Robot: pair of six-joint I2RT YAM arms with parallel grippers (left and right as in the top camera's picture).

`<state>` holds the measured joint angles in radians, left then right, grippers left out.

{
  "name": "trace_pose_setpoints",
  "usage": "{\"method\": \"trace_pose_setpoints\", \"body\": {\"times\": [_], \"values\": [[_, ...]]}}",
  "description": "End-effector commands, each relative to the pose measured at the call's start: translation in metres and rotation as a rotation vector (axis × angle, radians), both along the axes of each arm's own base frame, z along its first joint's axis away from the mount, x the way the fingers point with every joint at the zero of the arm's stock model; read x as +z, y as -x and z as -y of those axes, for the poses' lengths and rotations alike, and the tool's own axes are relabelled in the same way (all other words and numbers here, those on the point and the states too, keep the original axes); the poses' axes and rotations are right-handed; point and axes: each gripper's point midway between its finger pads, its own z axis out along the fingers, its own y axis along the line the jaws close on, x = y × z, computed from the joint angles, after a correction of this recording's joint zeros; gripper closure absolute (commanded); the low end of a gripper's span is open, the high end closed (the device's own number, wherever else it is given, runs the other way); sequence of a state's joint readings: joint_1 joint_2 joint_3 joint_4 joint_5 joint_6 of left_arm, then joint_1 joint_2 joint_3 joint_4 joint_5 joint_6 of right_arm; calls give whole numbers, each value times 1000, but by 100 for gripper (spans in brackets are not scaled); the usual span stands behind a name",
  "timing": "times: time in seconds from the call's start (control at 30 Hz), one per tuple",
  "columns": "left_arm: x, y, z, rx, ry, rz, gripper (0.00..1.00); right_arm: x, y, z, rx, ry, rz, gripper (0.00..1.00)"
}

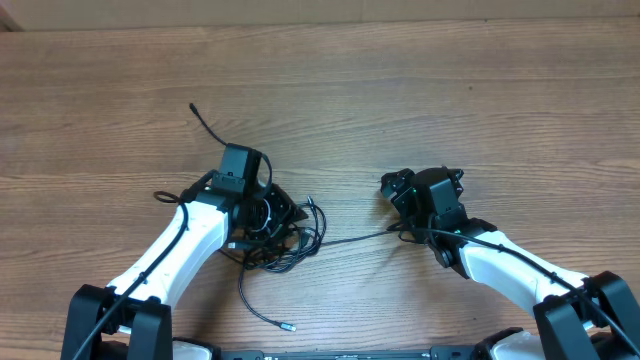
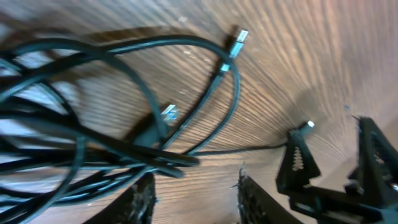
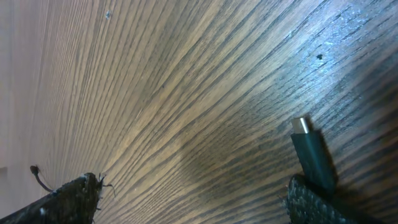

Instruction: Untangle cables

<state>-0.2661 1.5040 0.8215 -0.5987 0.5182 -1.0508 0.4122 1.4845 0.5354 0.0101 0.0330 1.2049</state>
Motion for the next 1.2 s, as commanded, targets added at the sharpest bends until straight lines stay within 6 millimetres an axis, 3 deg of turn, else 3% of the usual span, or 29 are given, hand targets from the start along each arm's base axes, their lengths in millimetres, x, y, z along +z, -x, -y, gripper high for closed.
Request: {"method": "trace_pose_setpoints", "body": {"times": [0.0,0.2,0.57,1.0,1.17], "values": [[-7,-1,-13,51,-45,-29,54,-16,9,12,-23,44,-47,5],[-10,10,-12,42,-67,-68,69,-15,9,12,-23,43,-44,3],[-20,16,-7,91,-204,-69,69,-15,8,12,-23,43,-44,2],[-23,13,-14,103,-261,-44,69,-15,9,12,-23,43,-44,2],[-23,14,-12,97,-260,-46,78,-15,9,12,-23,43,-44,2]]}}
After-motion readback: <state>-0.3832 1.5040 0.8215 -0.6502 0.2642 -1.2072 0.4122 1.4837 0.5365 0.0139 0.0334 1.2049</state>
